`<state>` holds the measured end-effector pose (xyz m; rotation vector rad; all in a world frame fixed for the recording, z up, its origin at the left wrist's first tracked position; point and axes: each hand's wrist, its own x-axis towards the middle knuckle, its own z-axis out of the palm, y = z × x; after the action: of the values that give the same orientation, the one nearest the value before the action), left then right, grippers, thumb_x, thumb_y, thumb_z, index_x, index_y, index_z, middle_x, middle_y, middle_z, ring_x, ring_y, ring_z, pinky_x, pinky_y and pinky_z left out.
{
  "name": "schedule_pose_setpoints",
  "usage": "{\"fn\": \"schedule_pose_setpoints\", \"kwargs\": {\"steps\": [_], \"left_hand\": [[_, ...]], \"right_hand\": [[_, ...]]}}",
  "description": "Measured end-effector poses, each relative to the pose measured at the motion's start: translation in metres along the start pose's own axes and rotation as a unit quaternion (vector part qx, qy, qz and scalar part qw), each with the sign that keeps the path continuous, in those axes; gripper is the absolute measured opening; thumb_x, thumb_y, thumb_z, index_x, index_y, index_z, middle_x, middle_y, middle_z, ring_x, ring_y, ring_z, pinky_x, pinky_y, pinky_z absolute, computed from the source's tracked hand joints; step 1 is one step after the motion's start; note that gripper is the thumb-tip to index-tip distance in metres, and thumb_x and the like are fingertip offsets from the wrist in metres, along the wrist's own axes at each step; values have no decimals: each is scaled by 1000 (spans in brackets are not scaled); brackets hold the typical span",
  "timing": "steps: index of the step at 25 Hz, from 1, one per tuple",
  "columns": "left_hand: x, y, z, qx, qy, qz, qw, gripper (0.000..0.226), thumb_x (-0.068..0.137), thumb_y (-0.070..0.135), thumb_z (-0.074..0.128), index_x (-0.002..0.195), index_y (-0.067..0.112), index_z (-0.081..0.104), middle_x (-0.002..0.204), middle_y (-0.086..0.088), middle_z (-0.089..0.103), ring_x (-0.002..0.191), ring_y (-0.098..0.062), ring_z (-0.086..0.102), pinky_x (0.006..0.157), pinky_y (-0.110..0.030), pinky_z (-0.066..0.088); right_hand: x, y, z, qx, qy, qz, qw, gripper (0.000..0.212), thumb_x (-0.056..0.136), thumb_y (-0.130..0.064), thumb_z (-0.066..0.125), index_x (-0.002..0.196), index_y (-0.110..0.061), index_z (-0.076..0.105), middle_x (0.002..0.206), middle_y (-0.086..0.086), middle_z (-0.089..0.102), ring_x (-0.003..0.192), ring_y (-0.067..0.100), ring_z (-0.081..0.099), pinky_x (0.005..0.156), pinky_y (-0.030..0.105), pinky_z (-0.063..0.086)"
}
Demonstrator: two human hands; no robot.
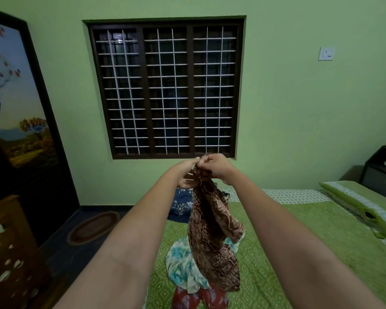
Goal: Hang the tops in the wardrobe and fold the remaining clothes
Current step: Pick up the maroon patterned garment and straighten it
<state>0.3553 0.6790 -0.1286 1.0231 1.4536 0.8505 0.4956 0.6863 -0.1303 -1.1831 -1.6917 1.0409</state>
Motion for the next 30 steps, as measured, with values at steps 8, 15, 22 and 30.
{"fn": "schedule_pose_setpoints", "kwargs": {"steps": [8, 15, 22, 30], "left_hand": [[11, -3, 12, 36, 73, 72, 994, 21, 98, 17, 50, 85, 5, 61, 84, -10, 63, 74, -18, 59, 63, -26, 49], [58, -13, -11, -3, 124, 144, 982, 56, 81, 37, 72, 125, 7, 57, 119, -12, 64, 102, -28, 65, 82, -44, 58], [7, -18, -11, 73, 125, 220, 965, 46, 96, 46, 46, 90, 5, 66, 98, -11, 70, 95, -26, 63, 91, -39, 49], [4, -19, 4, -60, 81, 188, 977, 30, 95, 23, 56, 89, -5, 66, 100, -22, 69, 92, -28, 67, 90, -43, 54]], "right_hand": [[-12, 7, 8, 97, -18, 63, 993, 21, 82, -6, 71, 89, -10, 52, 86, 7, 64, 74, 15, 64, 65, 25, 57], [-12, 30, 4, -42, -93, 51, 994, 23, 83, -23, 72, 81, -12, 52, 91, 6, 65, 89, 18, 62, 77, 33, 54], [-18, 34, -10, 94, -68, 93, 989, 21, 90, -20, 63, 73, -19, 49, 89, 0, 62, 88, 19, 55, 71, 31, 46], [-17, 34, 10, 149, -79, 106, 980, 32, 88, -32, 65, 110, -10, 63, 103, 6, 67, 98, 23, 61, 88, 39, 47]]}}
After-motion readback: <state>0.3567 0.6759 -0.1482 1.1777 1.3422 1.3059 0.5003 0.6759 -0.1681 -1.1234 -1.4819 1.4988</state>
